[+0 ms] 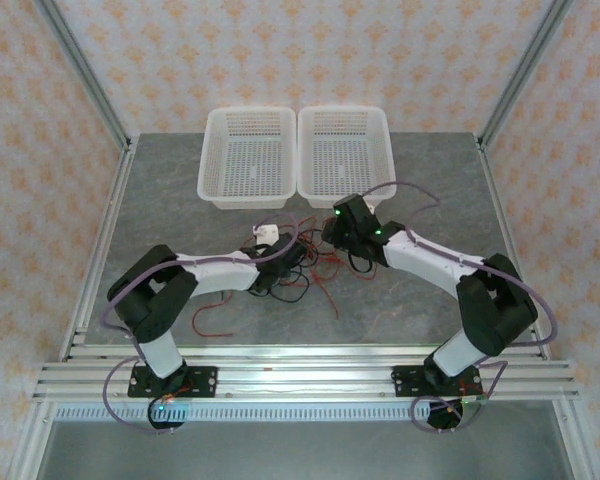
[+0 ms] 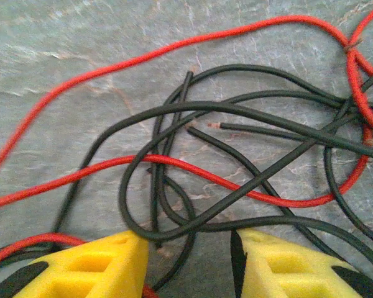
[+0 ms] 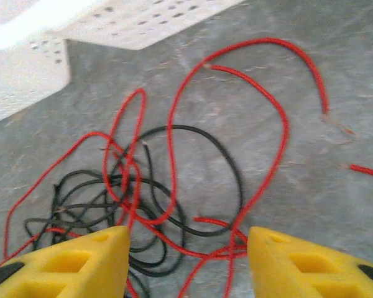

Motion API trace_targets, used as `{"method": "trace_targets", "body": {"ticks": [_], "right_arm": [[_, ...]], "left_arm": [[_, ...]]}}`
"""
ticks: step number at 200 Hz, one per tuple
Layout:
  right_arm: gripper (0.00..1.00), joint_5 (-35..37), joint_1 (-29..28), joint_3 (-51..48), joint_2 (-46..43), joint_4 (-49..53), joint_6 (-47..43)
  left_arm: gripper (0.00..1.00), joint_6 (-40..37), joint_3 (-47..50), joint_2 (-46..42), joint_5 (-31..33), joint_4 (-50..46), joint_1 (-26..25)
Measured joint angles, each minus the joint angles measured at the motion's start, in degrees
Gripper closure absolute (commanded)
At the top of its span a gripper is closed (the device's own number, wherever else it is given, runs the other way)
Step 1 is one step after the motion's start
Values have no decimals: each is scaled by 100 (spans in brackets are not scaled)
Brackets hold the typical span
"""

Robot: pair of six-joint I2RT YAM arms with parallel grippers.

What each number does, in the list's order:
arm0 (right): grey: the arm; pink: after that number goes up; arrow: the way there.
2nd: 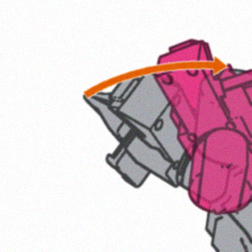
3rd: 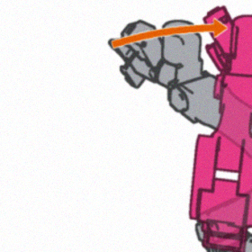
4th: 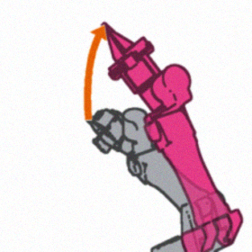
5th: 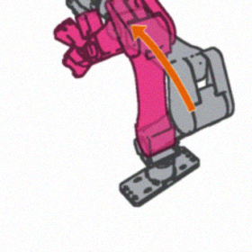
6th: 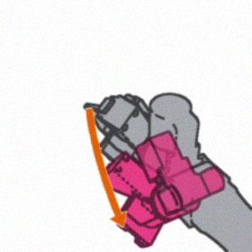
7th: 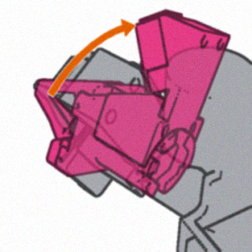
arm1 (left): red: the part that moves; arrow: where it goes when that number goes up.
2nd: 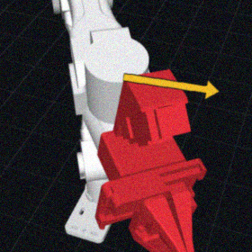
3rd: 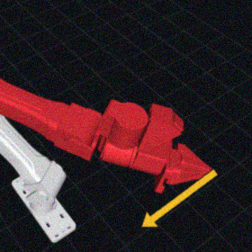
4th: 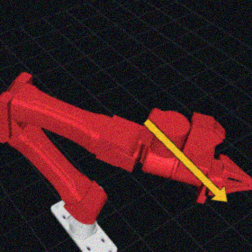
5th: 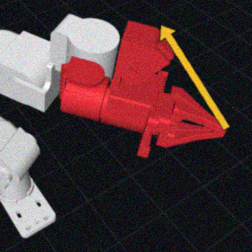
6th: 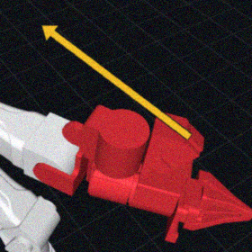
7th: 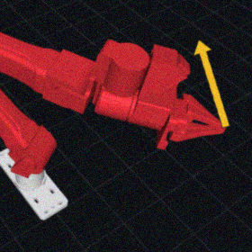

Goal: Untangle the cables

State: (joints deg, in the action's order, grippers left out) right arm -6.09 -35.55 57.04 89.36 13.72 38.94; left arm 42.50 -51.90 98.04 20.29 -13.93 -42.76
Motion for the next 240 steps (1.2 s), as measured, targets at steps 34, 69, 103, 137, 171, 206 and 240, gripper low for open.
{"method": "trace_targets", "body": {"ticks": [34, 69, 103, 137, 171, 206, 240], "right_arm": [[61, -271, -105, 153, 343, -168, 103], [69, -452, -323, 256, 610, -181, 164], [71, -551, -422, 352, 765, -232, 216], [73, -555, -422, 494, 999, -280, 238], [76, -553, -422, 608, 1298, -319, 247], [92, -505, -422, 656, 1414, -356, 321], [100, -328, -422, 671, 1410, -374, 330]], "left_arm": [[53, -212, -415, -546, 136, -459, 0], [52, -361, -507, -1021, 175, -570, 2], [52, -361, -387, -1392, 186, -658, 98], [52, -358, -94, -1729, 186, -726, 243], [52, -356, 81, -1919, 184, -782, 280], [52, -354, 190, -2107, 184, -802, 304], [52, -350, 247, -2203, 186, -822, 341]]}}
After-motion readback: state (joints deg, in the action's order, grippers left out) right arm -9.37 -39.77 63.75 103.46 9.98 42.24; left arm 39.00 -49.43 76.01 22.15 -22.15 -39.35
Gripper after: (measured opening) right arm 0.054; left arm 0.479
